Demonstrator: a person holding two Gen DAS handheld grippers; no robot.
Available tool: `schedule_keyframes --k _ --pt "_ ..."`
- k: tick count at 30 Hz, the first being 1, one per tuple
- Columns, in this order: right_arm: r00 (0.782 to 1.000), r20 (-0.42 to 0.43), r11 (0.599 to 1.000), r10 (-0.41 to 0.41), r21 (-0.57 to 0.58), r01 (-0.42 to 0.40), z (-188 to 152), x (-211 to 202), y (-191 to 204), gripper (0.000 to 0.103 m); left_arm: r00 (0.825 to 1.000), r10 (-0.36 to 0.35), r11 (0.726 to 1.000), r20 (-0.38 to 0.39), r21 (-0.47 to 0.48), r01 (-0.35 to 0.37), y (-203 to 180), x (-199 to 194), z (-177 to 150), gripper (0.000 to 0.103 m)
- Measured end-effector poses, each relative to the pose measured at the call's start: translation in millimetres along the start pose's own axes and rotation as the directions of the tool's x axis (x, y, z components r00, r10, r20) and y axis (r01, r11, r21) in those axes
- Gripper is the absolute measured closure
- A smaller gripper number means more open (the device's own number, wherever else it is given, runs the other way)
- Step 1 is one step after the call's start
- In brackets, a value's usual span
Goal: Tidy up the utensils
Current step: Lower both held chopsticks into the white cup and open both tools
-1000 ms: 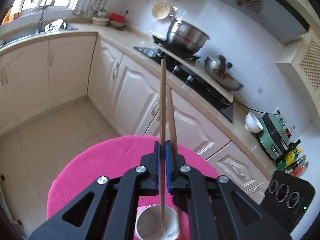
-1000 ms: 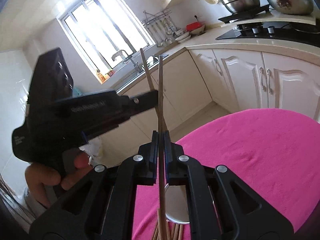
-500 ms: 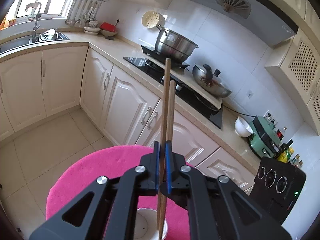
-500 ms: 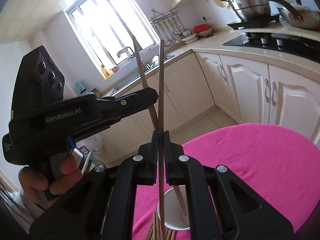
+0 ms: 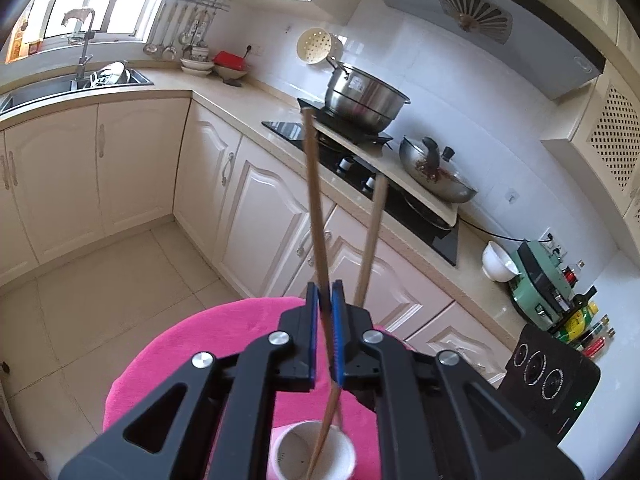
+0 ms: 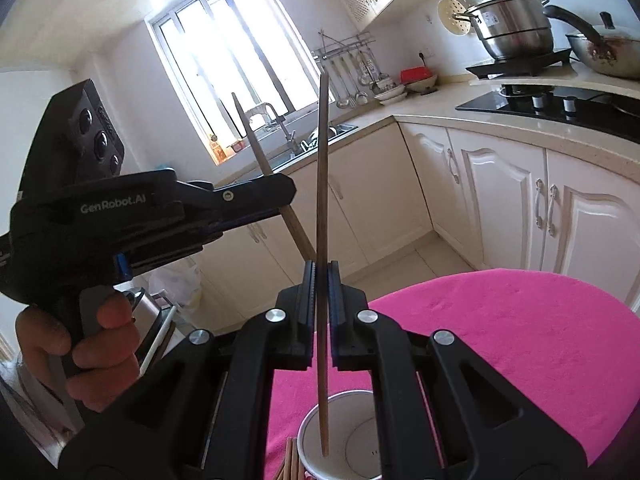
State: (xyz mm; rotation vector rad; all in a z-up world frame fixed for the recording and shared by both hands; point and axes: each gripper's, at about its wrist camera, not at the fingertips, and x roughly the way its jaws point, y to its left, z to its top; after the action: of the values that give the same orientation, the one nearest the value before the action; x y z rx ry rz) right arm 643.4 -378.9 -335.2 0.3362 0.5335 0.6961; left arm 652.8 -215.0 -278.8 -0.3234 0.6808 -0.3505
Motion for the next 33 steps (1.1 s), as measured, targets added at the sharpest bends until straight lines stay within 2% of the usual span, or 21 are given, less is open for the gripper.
schedule_keyframes --k 6,15,20,30,32,33 --pt "1.000 -0.015 1.000 -0.017 0.006 0.017 -14 -8 -5 0.097 0.999 -0.024 0.998 -0.029 -0.055 0.022 11 4 -13 0.095" --pt "1.000 -0.022 1.000 -0.001 -0.029 0.001 -9 -8 9 0.097 0.999 -0.012 0.998 -0.031 0.060 0.014 -11 -10 -12 0.097" --pt "0.999 -0.039 0.999 -0.030 -0.046 0.028 -17 -12 9 0.097 0.998 -0.022 0.999 -0.065 0.027 0.024 -1 -10 -24 0.097" --pt "0.989 -0.058 0.990 -0.138 -0.045 0.135 -32 -19 13 0.096 0.990 0.022 0.997 -0.137 0.079 -0.011 -5 -6 -43 0.096" --pt "0.984 -0.073 0.986 -0.165 -0.039 0.163 -35 -21 15 0.091 0.988 0.035 0.998 -0.149 0.063 -0.026 -1 -8 -46 0.091" --pt "0.980 -0.077 0.983 -0.182 -0.037 0.180 -36 -23 17 0.082 0.988 0.038 0.998 -0.151 0.055 -0.030 1 -8 -47 0.086"
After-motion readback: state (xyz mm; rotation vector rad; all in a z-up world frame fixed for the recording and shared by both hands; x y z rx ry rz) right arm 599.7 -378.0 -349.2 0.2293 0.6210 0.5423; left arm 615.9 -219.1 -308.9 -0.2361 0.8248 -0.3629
